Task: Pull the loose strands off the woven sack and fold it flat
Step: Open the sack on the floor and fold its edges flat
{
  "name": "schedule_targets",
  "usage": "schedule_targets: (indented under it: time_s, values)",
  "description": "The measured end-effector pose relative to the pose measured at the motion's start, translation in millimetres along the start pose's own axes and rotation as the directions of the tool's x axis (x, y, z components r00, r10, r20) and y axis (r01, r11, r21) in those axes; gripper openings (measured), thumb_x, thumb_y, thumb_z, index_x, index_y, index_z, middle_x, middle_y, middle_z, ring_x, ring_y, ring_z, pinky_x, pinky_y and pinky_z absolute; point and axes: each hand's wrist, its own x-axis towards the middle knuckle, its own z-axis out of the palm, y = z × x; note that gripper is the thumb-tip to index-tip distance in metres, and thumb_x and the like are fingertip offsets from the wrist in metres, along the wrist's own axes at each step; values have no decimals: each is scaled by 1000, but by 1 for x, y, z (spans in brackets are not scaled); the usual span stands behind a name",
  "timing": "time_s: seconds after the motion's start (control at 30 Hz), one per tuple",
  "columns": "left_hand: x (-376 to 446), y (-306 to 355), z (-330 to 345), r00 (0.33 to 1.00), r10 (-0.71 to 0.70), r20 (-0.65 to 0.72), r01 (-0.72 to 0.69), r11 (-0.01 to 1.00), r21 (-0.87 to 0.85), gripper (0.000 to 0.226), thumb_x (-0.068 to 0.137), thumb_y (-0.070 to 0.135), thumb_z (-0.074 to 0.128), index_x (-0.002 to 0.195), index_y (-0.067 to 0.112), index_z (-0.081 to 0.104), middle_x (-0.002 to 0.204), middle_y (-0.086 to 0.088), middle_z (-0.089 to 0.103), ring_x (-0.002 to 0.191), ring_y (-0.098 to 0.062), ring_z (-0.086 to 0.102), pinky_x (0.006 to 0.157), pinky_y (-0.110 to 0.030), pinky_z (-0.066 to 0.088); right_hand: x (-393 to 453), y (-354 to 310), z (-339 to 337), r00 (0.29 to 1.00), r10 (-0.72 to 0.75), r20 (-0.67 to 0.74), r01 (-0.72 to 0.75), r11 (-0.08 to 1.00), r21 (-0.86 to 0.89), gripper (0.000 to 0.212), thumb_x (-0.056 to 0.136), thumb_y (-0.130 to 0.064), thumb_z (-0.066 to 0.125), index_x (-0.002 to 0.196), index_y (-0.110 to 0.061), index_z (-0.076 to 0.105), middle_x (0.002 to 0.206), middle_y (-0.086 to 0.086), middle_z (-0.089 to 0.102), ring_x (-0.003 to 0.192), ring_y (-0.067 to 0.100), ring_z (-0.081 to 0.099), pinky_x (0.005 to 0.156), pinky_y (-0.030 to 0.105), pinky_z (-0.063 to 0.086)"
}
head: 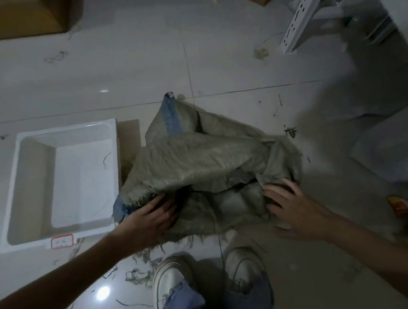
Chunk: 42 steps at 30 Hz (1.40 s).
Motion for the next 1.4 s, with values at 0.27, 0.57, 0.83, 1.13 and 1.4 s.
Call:
schedule_targets:
  time_s: [0.27, 0.57, 0.83, 1.13, 1.4]
  values:
    - [69, 5, -52, 771, -636, -21, 613, 752, -242, 84, 71, 45, 67, 138, 4, 36, 140, -21, 50, 134, -35, 39, 110, -56, 25, 88, -39, -44, 742, 670, -32, -643, 725, 247, 83, 61, -46, 72, 128, -6, 42, 129, 24, 55, 127, 36, 41, 100, 57, 38]
    - [99, -73, -43, 603, -561, 567, 578, -183, -795, 35, 87, 20, 63, 118, 5, 64, 115, -15, 66, 110, -28, 59, 88, -30, 44, 135, 31, -42, 668, 524, 528, -713, 247, 656, 18, 91, -13, 51, 105, -12, 63, 110, 9, 65, 105, 27, 59, 87, 32, 45]
    - [71, -132, -25, 686, -87, 723, 487, -683, -544, 95, 44, 52, 87, 122, 5, 60, 116, -15, 69, 107, -27, 66, 99, -39, 48, 123, 78, -34, 711, 82, 699, -500, -639, 584, 31, 94, 2, 43, 121, -7, 55, 109, 8, 64, 87, 14, 68, 77, 21, 57]
    - [105, -116, -10, 338, -358, 871, 572, -657, -492, 31, 95, 18, 49, 112, -6, 59, 120, -20, 60, 83, -29, 57, 80, -34, 48, 149, 78, 3, 315, 247, 917, -903, -219, 369, 45, 84, -35, 57, 115, -3, 61, 106, 16, 66, 97, 30, 63, 91, 37, 51]
    - [102, -21, -46, 804, -471, -363, 416, 882, -223, 64, 81, 43, 50, 130, 3, 43, 135, -20, 50, 127, -34, 41, 109, -56, 19, 136, -20, -51, 695, 701, -162, -670, 713, 207, 56, 76, -45, 52, 112, -2, 52, 115, 20, 59, 107, 34, 55, 90, 46, 46]
